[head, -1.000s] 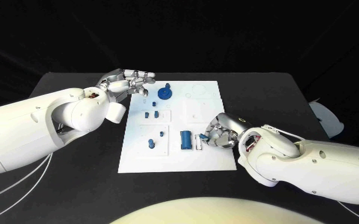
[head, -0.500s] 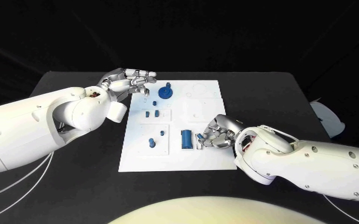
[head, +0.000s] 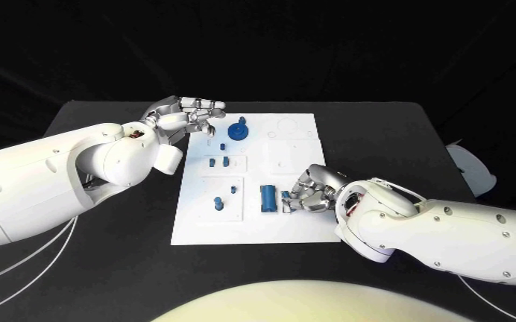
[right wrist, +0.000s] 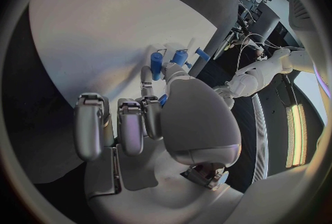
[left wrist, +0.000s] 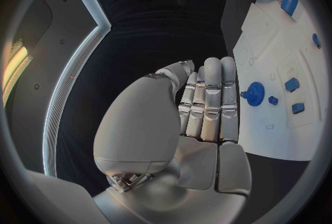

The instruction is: Assemble the parts on the task board

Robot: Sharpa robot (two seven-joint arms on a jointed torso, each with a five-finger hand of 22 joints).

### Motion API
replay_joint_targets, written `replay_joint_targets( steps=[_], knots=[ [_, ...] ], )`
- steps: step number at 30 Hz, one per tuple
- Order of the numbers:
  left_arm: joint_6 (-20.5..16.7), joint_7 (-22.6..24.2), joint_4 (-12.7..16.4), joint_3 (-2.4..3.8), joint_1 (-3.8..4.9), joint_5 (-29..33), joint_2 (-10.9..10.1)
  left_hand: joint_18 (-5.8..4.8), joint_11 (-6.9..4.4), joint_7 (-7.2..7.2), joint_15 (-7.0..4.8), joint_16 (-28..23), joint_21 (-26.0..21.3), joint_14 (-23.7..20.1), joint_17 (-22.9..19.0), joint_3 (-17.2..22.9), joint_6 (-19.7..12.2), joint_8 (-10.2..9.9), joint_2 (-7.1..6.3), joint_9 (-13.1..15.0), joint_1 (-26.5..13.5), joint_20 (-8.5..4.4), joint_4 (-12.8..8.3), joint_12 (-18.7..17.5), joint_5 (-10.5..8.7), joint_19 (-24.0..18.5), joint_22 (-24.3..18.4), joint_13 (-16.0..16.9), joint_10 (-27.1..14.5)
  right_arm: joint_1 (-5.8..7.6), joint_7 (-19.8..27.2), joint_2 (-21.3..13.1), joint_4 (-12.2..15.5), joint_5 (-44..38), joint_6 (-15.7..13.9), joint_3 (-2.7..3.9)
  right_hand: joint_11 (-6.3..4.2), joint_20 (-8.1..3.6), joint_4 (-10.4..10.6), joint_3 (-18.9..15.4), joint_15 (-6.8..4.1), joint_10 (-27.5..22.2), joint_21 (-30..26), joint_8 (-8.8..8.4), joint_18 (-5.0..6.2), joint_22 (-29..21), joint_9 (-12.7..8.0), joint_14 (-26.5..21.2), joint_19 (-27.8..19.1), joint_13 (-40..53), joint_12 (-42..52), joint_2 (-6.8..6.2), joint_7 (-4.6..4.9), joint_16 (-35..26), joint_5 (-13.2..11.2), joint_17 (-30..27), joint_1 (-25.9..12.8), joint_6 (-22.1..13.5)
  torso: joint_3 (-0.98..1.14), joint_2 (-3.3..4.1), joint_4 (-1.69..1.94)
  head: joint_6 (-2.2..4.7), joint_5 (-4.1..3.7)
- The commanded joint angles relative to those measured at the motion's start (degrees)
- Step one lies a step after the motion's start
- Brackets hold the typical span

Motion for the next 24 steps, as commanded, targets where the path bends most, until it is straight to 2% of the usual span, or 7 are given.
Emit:
replay_joint_targets(
  steps=[1, 8, 10, 14, 17, 20, 24],
  knots=[
    [1.01, 0.13, 0.16, 0.04, 0.05, -0.05, 0.06, 0.79, -0.01, -0.04, 0.02, -0.28, -0.3, -0.48, -0.1, -0.1, -0.32, 0.05, 0.52, -0.05, 0.04, 0.14, -0.21, 0.18, 0.27, 0.16, -0.09, 0.03, -0.59, -0.09, -0.11, 0.2, -0.2, 0.16, 1.46, -0.05, -0.51, -0.46, 0.04, -0.57, -0.37, 3.1, -0.05, 0.4, -0.9, 12.83, 0.27, 5.91, 2.99, 9.82, -0.11, 0.0, -0.89, 0.24, 0.5, 14.37, -0.87, 1.07, 0.02, -0.02, -0.01, -0.07, 0.04],
    [1.07, 0.09, 0.11, 0.04, 0.05, -0.07, 0.09, 0.8, -0.01, -0.04, 0.01, -0.29, -0.3, -0.5, -0.11, -0.02, -0.32, 0.07, 0.6, -0.06, 0.17, 0.13, -0.3, 0.21, 0.29, 0.17, -0.08, 0.02, -0.6, -0.09, -0.11, 0.56, -0.5, 0.16, 1.47, -0.05, -0.6, -0.56, 0.09, -2.27, -0.46, 3.21, -0.08, 1.03, -0.9, 12.82, 0.9, 5.92, 2.98, 9.98, 0.08, 0.06, -1.01, 0.25, 0.51, 14.38, -3.32, 1.21, 0.03, -0.03, 0.0, -0.07, 0.1],
    [1.07, 0.09, 0.09, 0.04, 0.05, -0.07, 0.09, 0.8, -0.01, -0.04, 0.01, -0.29, -0.3, -0.5, -0.11, -0.02, -0.32, 0.07, 0.6, -0.06, 0.17, 0.13, -0.3, 0.21, 0.29, 0.17, -0.08, 0.02, -0.6, -0.09, -0.1, 0.66, -0.53, 0.16, 1.43, -0.05, -0.61, -0.58, 0.1, -2.92, -0.46, 3.24, -0.09, 1.18, -0.9, 12.82, 1.07, 5.93, 2.97, 10.01, 0.11, 0.24, -1.03, 0.26, -0.44, 14.41, -4.26, 1.2, 0.02, -0.03, 0.0, -0.07, 0.1],
    [1.11, 0.08, 0.06, 0.04, 0.05, -0.07, 0.12, 0.8, -0.01, -0.04, 0.0, -0.29, -0.3, -0.5, -0.12, 0.02, -0.32, 0.07, 0.62, -0.06, 0.23, 0.12, -0.34, 0.23, 0.29, 0.17, -0.08, 0.02, -0.61, -0.09, -0.08, 0.77, -0.51, 0.14, 1.31, -0.05, -0.62, -0.59, 0.08, -4.78, -0.46, 3.3, -0.12, 1.56, -0.89, 12.81, 1.49, 5.92, 2.96, 10.12, 0.2, 0.76, -1.05, 0.26, -5.41, 14.41, -6.61, 1.17, 0.0, -0.01, -0.01, -0.12, 0.01],
    [1.09, 0.07, 0.02, 0.04, 0.05, -0.07, 0.13, 0.8, -0.01, -0.04, 0.0, -0.29, -0.3, -0.5, -0.12, 0.02, -0.32, 0.07, 0.62, -0.06, 0.23, 0.12, -0.34, 0.23, 0.29, 0.17, -0.08, 0.02, -0.61, -0.09, -0.06, 0.77, -0.48, -0.03, 1.12, -0.05, -0.59, -0.58, 0.1, -6.0, -0.46, 3.3, -0.22, 1.76, -0.87, 12.78, 1.74, 5.91, 2.93, 10.12, 0.17, 1.0, -1.02, 0.22, -8.22, 14.33, -7.51, 1.04, 0.0, 0.0, 0.01, -0.16, 0.0],
    [1.09, 0.07, -0.01, 0.04, 0.05, -0.07, 0.14, 0.8, -0.01, -0.04, 0.0, -0.29, -0.3, -0.5, -0.12, 0.02, -0.32, 0.07, 0.62, -0.06, 0.23, 0.12, -0.34, 0.23, 0.29, 0.17, -0.08, 0.02, -0.61, -0.1, -0.06, 0.73, -0.46, -0.25, 0.96, -0.05, -0.58, -0.58, 0.1, -6.6, -0.45, 3.29, -0.25, 1.86, -0.87, 12.78, 1.86, 5.9, 2.92, 10.11, 0.13, 1.14, -1.01, 0.21, -9.35, 14.31, -7.81, 0.96, -0.01, -0.03, -0.01, -0.18, 0.01],
    [1.11, 0.06, -0.06, 0.04, 0.04, -0.07, 0.18, 0.8, -0.01, -0.04, 0.0, -0.29, -0.3, -0.5, -0.12, 0.02, -0.32, 0.07, 0.62, -0.06, 0.23, 0.12, -0.34, 0.23, 0.29, 0.17, -0.08, 0.02, -0.61, -0.1, -0.04, 0.61, -0.41, -0.66, 0.85, -0.05, -0.58, -0.58, 0.09, -6.76, -0.45, 3.29, -0.27, 1.88, -0.86, 12.77, 1.89, 5.91, 2.91, 10.13, 0.15, 1.18, -1.02, 0.22, -9.6, 14.33, -7.83, 0.94, 0.02, -0.03, -0.01, -0.24, -0.01]
  ],
)
